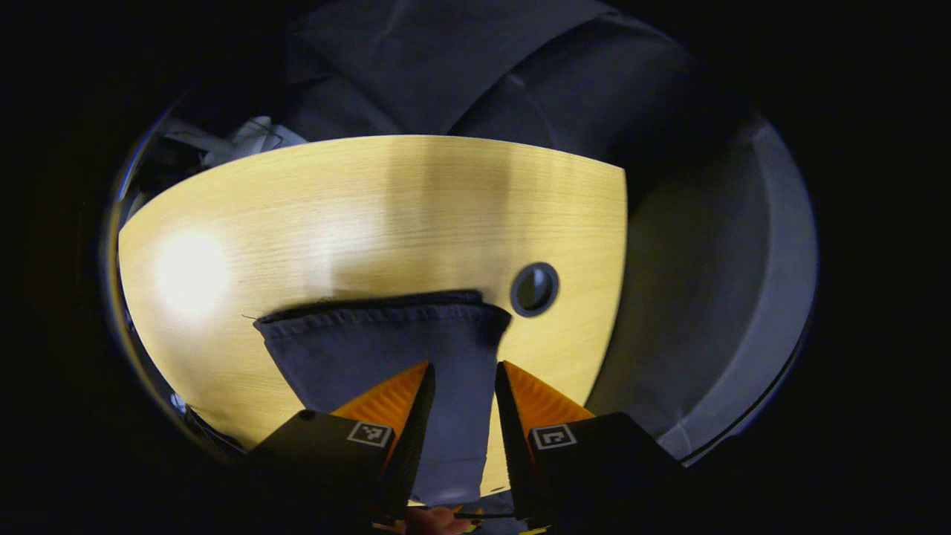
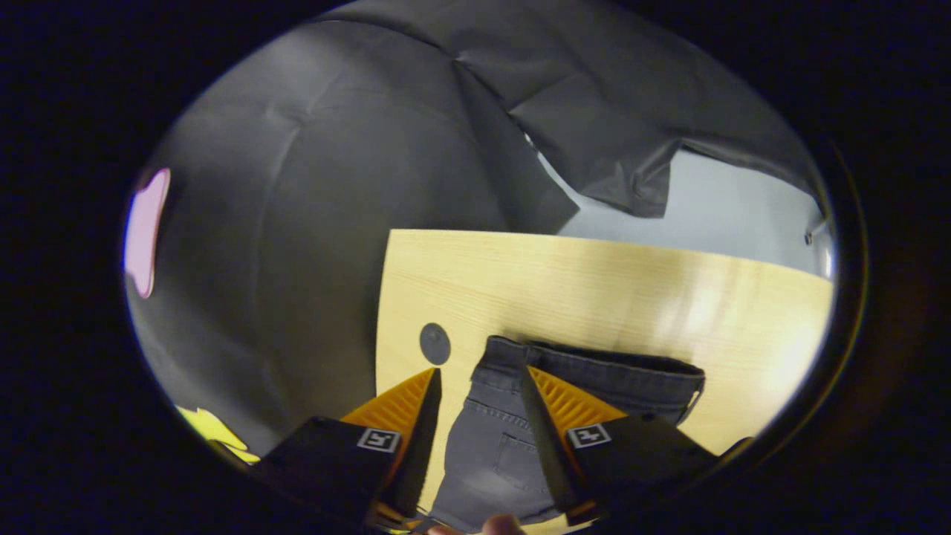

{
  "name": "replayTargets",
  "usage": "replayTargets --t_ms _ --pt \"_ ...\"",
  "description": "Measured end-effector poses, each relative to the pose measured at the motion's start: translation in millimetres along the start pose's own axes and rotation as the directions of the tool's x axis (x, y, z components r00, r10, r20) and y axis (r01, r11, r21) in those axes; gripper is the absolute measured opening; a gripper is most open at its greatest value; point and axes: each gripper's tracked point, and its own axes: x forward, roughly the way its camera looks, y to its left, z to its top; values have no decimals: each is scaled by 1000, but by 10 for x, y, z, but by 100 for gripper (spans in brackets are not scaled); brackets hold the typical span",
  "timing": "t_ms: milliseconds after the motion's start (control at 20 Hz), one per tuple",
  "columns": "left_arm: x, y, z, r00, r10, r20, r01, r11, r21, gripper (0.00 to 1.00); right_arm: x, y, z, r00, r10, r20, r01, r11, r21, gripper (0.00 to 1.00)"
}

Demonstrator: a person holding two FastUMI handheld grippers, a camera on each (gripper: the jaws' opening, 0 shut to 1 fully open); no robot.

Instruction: Grasp the waist and the cuffs of the jeans and fold them to make the two legs overlap; first hold the waist and fold one-third of the jeans toward the cuffs, then hold the cuffs and fold the remaining one-third in the same direction to finish folding.

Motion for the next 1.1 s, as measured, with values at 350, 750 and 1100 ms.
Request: replayTargets --t_ms 350,750,1100 --pt "-1477 -506 -190 934 -276 228 82 784 616 54 -1181 321 -168 968 175 181 -51 841 -539 77" --pt "-2210 4 -1570 757 -598 262 -28 372 928 84 -2068 33 -820 888 312 338 156 488 -859 84" --pt "-1955 807 -2526 773 -612 166 14 277 961 99 -1383 -693 -951 961 174 214 44 670 -741 94"
